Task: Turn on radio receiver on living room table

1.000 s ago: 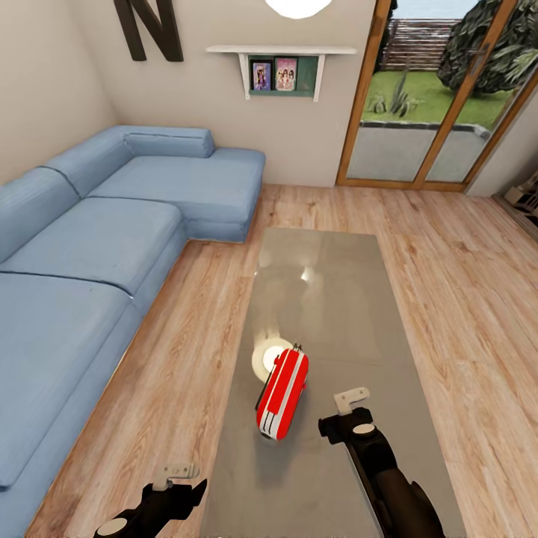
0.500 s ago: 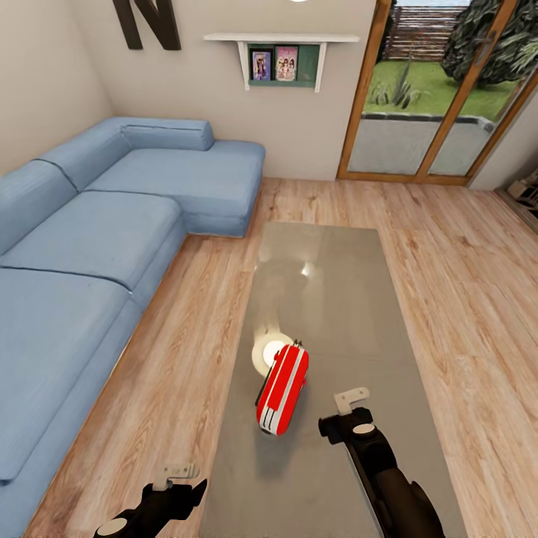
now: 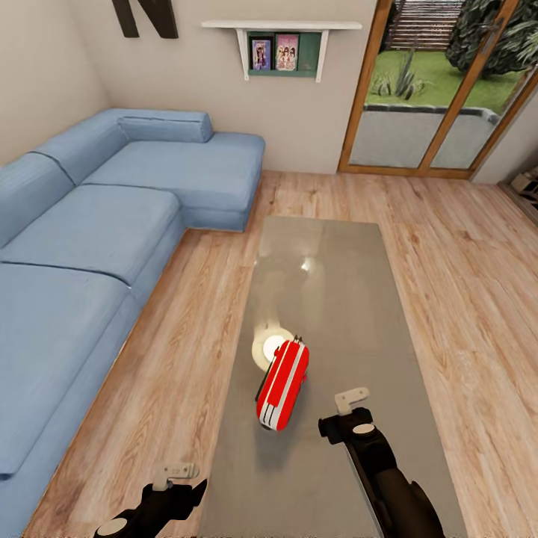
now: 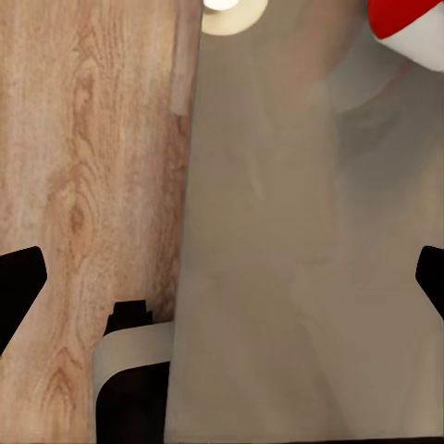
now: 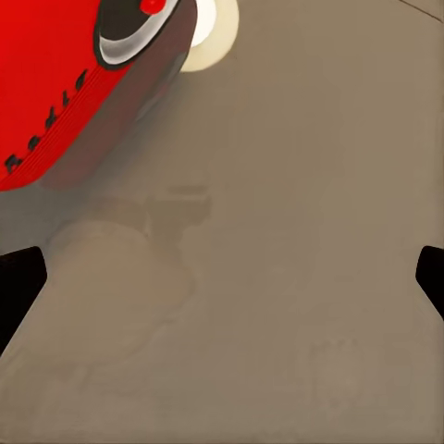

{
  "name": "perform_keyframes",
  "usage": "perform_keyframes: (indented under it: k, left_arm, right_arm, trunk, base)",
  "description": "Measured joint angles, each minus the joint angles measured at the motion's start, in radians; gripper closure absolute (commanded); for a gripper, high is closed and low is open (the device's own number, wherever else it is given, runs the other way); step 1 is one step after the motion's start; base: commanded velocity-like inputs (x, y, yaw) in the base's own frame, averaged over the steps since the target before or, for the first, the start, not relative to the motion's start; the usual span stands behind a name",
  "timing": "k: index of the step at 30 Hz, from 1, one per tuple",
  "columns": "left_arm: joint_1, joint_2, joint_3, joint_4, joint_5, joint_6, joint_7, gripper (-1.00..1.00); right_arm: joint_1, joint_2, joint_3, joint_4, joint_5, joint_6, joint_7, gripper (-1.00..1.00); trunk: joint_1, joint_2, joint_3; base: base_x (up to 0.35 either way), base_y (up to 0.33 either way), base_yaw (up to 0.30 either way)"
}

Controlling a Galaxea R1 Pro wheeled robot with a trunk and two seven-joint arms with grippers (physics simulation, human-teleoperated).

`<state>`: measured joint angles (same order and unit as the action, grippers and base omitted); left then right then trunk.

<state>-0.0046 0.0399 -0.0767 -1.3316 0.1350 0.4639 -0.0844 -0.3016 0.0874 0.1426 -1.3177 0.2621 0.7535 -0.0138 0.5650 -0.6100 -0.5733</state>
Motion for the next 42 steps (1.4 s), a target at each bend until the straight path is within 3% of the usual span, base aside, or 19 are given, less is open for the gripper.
perform_keyframes:
  k: [42]
  left_arm:
    - [0.0, 0.001, 0.0, 0.0, 0.0, -0.001, -0.005, -1.0]
  right_arm:
    - [0.0, 0.0, 0.001, -0.001, 0.0, 0.0, 0.0, -1.0]
  trunk:
    - [0.0, 0.0, -0.068]
  base:
    - [0.0, 0.0, 0.0]
